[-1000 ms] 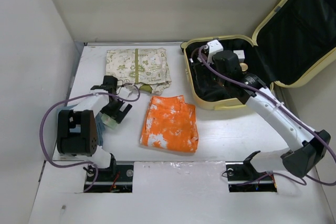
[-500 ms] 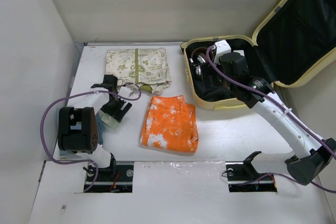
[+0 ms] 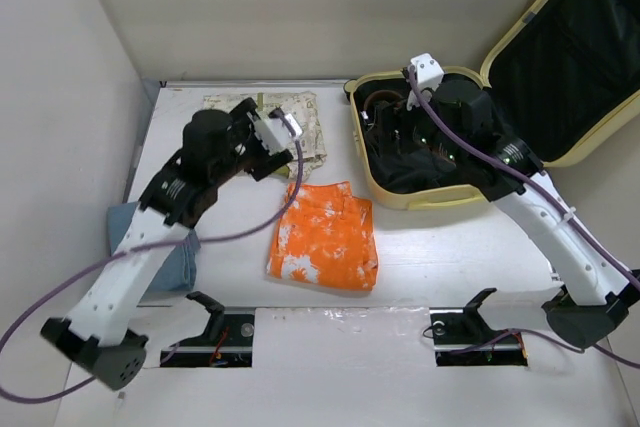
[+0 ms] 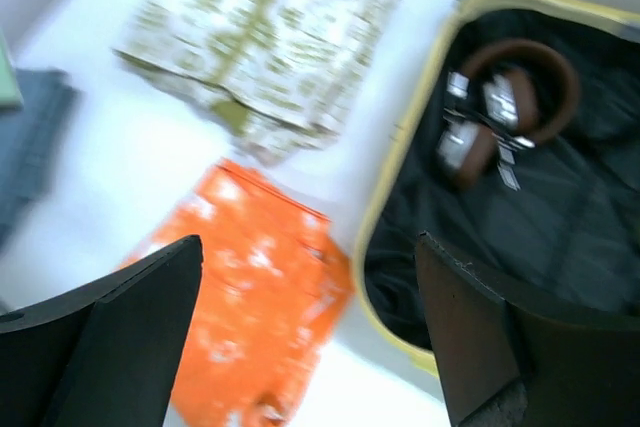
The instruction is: Pack the luggage
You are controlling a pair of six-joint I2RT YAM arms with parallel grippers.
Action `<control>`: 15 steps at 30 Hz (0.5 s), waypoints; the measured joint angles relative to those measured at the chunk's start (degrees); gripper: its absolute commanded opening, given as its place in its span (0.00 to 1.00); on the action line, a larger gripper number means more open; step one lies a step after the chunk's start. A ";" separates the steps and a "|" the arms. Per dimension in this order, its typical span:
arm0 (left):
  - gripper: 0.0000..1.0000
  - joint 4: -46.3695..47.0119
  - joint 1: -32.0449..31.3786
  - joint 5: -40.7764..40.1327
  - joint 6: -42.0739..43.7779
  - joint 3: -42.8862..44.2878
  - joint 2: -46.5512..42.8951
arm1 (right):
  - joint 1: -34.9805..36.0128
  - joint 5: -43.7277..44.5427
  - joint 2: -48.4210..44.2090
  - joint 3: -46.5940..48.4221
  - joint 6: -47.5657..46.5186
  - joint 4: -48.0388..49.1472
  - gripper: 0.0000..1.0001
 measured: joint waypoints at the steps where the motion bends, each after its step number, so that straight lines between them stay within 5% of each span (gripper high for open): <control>1: 0.00 1.84 -2.62 -0.20 0.92 -1.22 -2.91 | 0.37 -1.62 0.00 0.24 1.18 1.09 0.89; 9: 0.00 12.24 -17.14 -5.42 4.02 -8.74 -10.21 | 7.04 -9.62 0.52 -1.01 10.34 13.81 0.86; 15: 0.00 13.64 -19.54 -7.48 3.41 -9.62 -6.78 | 11.37 -12.72 3.56 -1.09 12.66 18.91 0.85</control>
